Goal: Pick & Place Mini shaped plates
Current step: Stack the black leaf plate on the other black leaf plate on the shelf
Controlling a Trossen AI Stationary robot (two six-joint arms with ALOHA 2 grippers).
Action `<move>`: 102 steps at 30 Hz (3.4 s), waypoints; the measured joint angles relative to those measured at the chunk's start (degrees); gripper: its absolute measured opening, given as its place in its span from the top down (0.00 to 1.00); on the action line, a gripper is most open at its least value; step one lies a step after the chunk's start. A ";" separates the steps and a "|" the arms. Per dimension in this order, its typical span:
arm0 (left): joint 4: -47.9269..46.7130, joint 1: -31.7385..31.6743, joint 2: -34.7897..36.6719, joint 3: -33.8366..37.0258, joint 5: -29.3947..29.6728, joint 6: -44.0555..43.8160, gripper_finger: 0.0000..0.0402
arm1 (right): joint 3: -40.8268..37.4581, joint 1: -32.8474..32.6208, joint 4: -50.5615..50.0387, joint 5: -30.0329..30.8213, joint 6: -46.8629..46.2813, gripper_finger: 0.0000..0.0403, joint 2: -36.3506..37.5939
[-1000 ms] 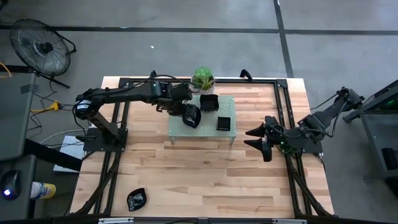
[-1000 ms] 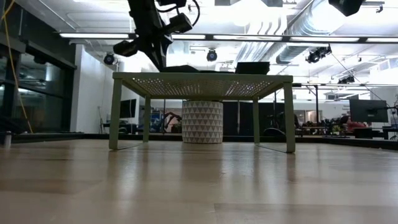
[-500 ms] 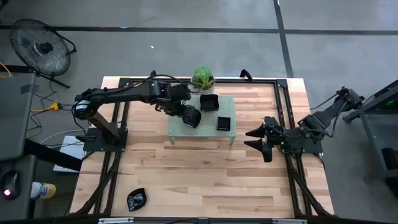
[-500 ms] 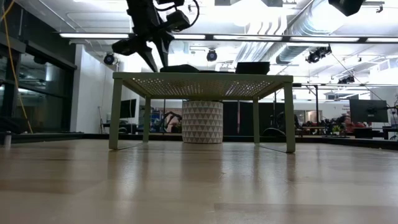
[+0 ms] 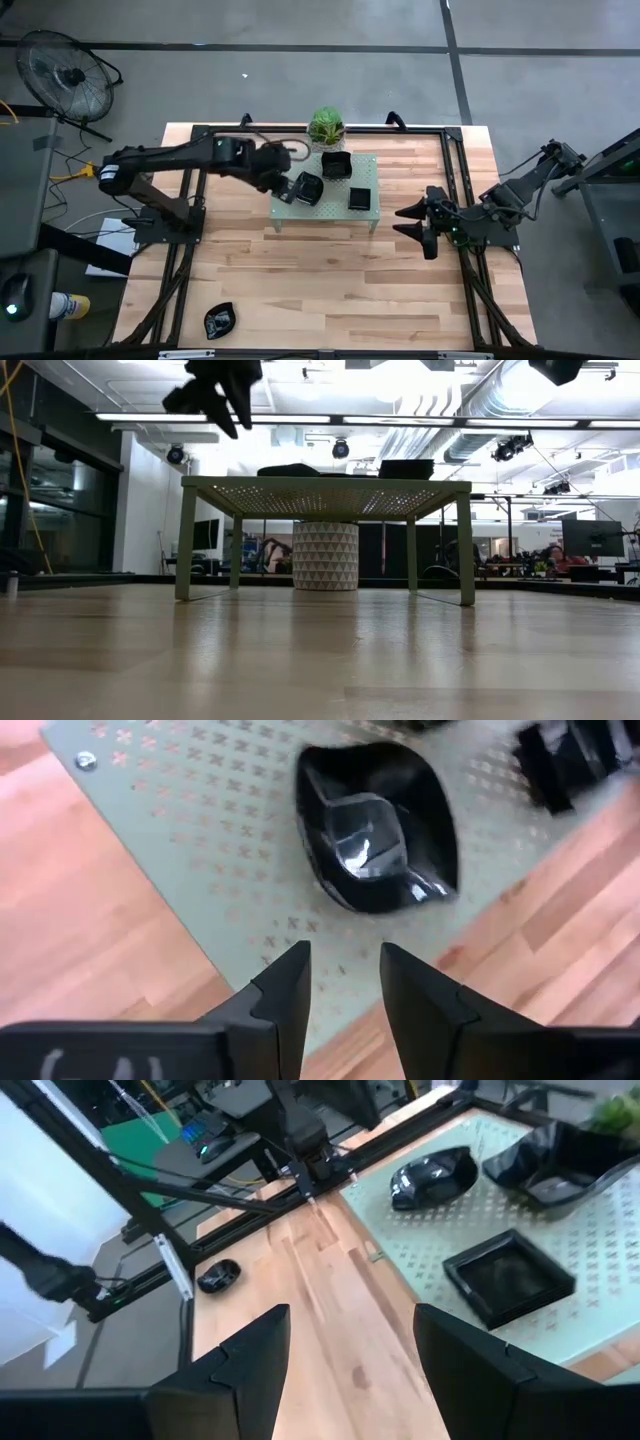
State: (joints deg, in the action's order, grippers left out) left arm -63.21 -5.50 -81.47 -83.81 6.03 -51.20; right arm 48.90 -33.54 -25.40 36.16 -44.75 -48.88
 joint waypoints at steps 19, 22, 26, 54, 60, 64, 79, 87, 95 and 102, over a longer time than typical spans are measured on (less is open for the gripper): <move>20.71 29.65 20.65 32.20 14.85 -28.78 0.70 | 0.00 0.01 -0.41 -1.93 0.96 0.48 3.76; 21.51 35.35 21.68 34.70 16.31 -34.20 0.70 | 0.00 0.00 -0.44 -1.81 0.97 0.48 4.05; 21.56 42.36 21.30 36.24 16.60 -39.58 0.70 | 0.00 0.00 -0.68 -1.96 0.23 0.48 4.01; 24.13 64.02 9.50 36.46 -1.68 -54.20 0.70 | 0.00 0.00 -0.48 5.90 -2.74 0.48 3.85; 23.78 64.03 4.19 36.46 -8.12 -58.74 0.70 | 0.00 0.02 -0.47 5.48 -2.99 0.48 3.82; 25.02 64.02 1.21 36.46 -8.76 -58.31 0.70 | 0.00 0.02 -0.47 5.32 -2.93 0.48 3.78; 26.02 64.04 -2.45 36.46 -9.07 -56.88 0.70 | 0.00 0.02 -0.45 5.27 -3.23 0.48 3.78; 26.53 64.04 -2.45 37.03 -8.95 -52.62 0.70 | 0.00 0.01 -0.42 5.25 -3.24 0.48 3.78; 29.39 64.03 -2.45 39.39 -8.27 -51.22 0.70 | 0.00 0.01 -0.16 5.23 -3.25 0.48 3.78; 30.36 64.04 -2.45 39.41 -8.25 -48.55 0.70 | 0.00 0.02 -0.16 5.25 -3.25 0.48 3.78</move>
State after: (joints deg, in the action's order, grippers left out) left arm -32.85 58.54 -83.92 -44.40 -2.22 -99.75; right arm 48.90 -33.52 -25.56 41.41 -48.01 -45.10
